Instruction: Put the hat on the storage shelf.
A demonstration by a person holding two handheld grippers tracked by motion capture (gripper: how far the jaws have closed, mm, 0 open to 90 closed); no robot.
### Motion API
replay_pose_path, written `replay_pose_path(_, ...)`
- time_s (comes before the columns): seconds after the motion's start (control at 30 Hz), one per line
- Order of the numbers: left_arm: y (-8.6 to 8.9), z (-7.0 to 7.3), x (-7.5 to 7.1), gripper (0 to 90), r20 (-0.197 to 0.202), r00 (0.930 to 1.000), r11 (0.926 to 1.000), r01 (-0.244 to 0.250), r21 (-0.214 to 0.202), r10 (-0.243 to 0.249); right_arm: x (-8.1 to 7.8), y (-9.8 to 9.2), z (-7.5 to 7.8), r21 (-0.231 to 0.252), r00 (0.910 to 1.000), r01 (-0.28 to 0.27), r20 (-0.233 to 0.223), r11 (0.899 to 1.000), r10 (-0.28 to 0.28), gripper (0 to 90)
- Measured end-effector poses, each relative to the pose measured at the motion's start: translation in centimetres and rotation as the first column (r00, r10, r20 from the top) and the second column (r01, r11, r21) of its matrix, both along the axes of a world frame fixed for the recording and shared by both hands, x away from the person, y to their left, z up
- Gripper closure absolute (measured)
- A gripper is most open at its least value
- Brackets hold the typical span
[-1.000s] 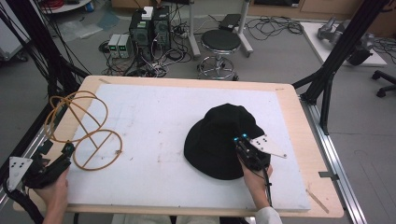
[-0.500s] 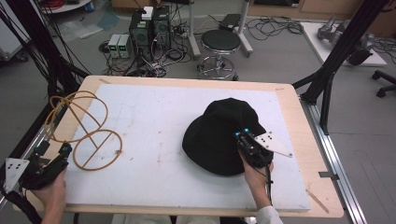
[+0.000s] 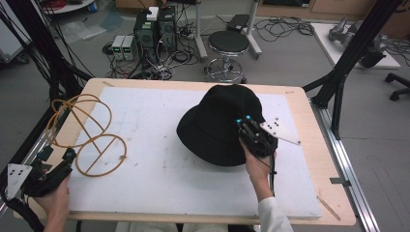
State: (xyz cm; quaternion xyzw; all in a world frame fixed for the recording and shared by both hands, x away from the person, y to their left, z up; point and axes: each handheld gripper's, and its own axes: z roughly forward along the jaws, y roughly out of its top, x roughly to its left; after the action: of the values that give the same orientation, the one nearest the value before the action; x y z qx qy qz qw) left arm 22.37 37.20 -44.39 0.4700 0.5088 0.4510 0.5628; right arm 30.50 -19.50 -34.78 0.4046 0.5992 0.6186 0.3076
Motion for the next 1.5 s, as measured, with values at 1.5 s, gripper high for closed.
replay_pose_path(1.5,0.1,0.1,-0.4,28.3,-0.014,0.9999,1.0,0.001,0.002,-0.001,2.9,14.4,13.3,-0.009,0.9379,-0.32,0.138,0.947,0.318,86.0)
